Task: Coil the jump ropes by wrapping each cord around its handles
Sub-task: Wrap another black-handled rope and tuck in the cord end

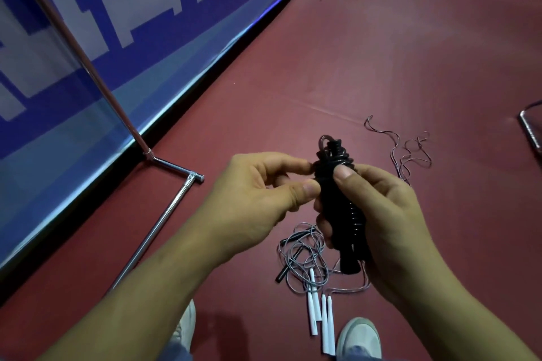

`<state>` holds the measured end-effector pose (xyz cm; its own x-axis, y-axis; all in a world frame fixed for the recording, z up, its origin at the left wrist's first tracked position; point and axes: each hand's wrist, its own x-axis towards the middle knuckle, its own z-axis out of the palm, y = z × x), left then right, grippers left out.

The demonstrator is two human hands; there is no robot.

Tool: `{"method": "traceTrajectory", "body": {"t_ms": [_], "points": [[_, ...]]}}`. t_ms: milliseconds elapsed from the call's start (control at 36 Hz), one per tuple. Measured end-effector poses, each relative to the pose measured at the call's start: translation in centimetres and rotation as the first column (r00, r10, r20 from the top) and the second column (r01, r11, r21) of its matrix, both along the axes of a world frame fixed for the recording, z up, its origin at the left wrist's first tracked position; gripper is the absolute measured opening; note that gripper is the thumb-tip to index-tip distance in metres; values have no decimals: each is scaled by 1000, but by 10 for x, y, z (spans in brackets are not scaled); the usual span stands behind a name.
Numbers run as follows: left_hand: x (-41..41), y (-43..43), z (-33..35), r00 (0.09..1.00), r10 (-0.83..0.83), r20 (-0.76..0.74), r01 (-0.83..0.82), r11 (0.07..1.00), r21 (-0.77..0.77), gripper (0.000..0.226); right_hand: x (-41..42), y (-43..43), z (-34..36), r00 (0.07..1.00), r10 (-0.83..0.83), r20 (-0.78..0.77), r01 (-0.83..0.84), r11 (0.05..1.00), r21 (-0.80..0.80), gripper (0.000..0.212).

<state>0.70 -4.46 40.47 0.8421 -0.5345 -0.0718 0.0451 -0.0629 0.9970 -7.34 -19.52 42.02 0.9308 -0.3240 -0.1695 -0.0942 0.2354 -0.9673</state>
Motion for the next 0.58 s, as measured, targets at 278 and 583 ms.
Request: {"method": "traceTrajectory", "body": {"t_ms": [278, 583], "points": [[-1, -2, -3, 998, -46, 52, 32, 968, 248, 19, 5, 0, -13, 992, -96, -84, 87, 991, -104, 23], [-15, 1, -19, 761, -197, 618, -87, 913, 399, 11, 9, -2, -11, 995, -52, -83, 48, 998, -50, 30]]}}
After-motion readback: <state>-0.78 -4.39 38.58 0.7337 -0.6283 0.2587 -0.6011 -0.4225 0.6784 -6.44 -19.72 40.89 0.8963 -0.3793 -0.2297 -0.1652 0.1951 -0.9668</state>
